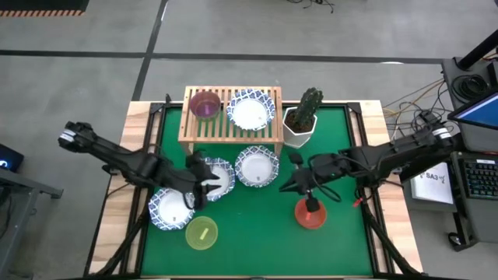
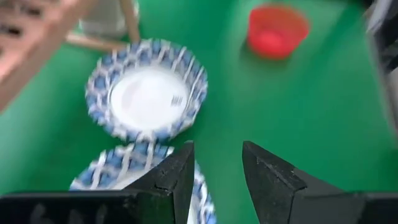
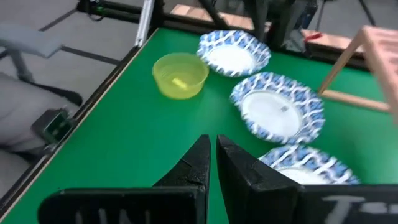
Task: Place and stack bowls onto a shelf
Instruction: Stack the middle white patterned bowl on top of the white patterned bowl on the shelf
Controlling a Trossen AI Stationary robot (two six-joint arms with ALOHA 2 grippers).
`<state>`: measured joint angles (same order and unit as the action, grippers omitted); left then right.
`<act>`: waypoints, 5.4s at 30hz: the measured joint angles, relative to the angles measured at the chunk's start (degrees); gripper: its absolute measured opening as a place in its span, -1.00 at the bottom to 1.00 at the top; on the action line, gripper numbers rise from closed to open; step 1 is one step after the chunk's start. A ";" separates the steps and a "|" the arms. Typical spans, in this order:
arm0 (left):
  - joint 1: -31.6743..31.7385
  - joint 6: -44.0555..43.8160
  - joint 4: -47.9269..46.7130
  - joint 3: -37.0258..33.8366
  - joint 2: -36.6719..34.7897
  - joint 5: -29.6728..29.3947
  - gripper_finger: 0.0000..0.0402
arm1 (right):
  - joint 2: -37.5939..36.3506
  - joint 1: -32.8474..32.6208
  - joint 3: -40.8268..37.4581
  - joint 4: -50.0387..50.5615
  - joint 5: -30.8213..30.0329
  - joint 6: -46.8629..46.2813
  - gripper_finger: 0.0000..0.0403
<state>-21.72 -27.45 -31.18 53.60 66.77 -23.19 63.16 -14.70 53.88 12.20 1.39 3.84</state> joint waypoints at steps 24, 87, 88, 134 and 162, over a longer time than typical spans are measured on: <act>-0.10 -4.51 -8.36 6.02 24.13 7.88 0.06 | -19.04 -3.19 -21.98 -12.93 -2.89 0.50 -0.91; 4.22 26.25 -43.61 63.02 31.71 -1.61 -1.00 | -17.97 -3.19 -22.07 -12.42 -2.87 -1.29 -0.91; 5.18 27.64 -43.62 64.05 31.71 -2.41 -1.00 | -17.97 -3.19 -22.07 -12.41 -2.89 -1.29 -0.91; 33.47 40.94 -28.92 54.26 35.27 3.64 -0.76 | -17.97 -3.17 -22.09 -10.75 -2.99 -1.16 -0.91; 31.22 39.17 -30.30 54.26 30.25 3.90 -0.54 | -17.97 -3.17 -22.09 -10.71 -2.99 -0.97 -0.91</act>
<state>9.50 11.72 -61.48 107.85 97.02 -19.29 45.19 -17.87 31.79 1.49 -1.61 2.87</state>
